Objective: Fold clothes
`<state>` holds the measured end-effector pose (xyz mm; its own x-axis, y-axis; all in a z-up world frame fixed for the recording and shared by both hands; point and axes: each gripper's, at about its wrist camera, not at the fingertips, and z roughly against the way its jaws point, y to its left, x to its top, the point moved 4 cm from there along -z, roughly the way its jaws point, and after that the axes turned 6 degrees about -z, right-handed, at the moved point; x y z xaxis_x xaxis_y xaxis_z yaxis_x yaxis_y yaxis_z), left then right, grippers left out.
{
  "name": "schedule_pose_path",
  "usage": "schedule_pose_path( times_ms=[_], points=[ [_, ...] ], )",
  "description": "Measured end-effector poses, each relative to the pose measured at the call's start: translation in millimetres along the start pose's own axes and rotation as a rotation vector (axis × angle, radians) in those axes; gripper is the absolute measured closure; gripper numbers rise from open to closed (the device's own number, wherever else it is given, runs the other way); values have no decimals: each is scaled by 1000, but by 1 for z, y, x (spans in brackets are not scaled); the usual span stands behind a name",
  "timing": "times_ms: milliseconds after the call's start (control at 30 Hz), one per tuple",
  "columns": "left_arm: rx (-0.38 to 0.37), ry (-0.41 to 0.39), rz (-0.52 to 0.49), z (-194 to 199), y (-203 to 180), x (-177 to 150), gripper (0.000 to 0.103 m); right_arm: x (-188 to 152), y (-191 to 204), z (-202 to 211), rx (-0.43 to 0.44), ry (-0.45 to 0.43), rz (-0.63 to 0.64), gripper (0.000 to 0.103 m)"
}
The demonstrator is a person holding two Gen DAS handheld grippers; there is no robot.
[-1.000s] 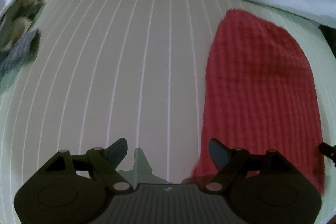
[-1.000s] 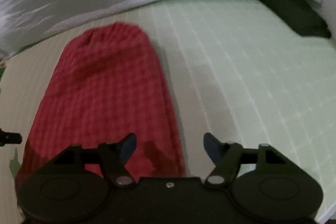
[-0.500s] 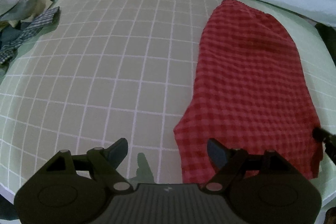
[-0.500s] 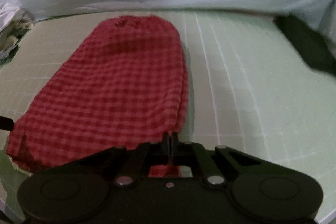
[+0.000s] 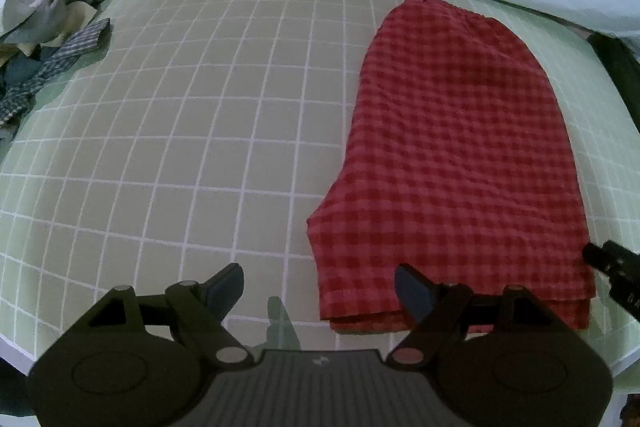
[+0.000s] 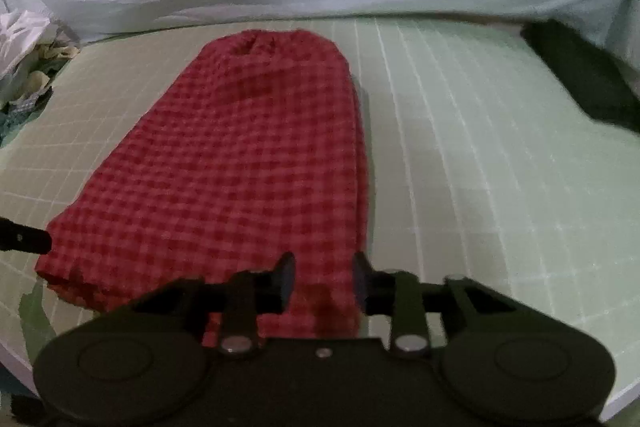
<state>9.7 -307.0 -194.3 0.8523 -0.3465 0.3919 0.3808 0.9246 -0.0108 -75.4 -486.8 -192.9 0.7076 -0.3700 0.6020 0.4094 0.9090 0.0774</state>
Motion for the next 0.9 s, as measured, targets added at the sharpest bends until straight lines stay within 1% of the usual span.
schedule_pose_path(
  times_ms=[100,167,267,333,367,400,467,500,633,700,800,833,900],
  points=[
    [4,2,13,0,2,-1,20,-4,1,-5,0,20,-7,65],
    [5,1,19,1,2,-1,20,-6,1,-9,-20,30,-5,64],
    [4,-2,19,1,1,-1,20,-6,2,-3,-7,19,2,63],
    [2,-2,20,1,1,-2,20,-6,3,0,1,11,7,72],
    [1,-1,21,1,2,-2,20,-6,3,2,5,8,9,83],
    [1,-2,22,1,2,-2,20,-6,3,3,10,4,12,92],
    [1,-4,21,2,3,-1,20,-6,4,7,18,-4,17,99],
    [2,-5,22,2,3,-1,20,-5,5,8,22,-7,19,101],
    [2,-14,26,5,2,2,20,-5,6,16,40,-25,28,102],
    [4,-20,26,6,2,3,20,1,8,38,59,-70,23,102],
    [10,-27,26,8,2,4,20,9,2,72,103,-139,-36,103],
    [12,-26,27,7,3,4,20,9,-1,76,107,-144,-56,103],
    [13,-17,32,4,3,4,20,2,-10,71,87,-103,-84,103]
  ],
)
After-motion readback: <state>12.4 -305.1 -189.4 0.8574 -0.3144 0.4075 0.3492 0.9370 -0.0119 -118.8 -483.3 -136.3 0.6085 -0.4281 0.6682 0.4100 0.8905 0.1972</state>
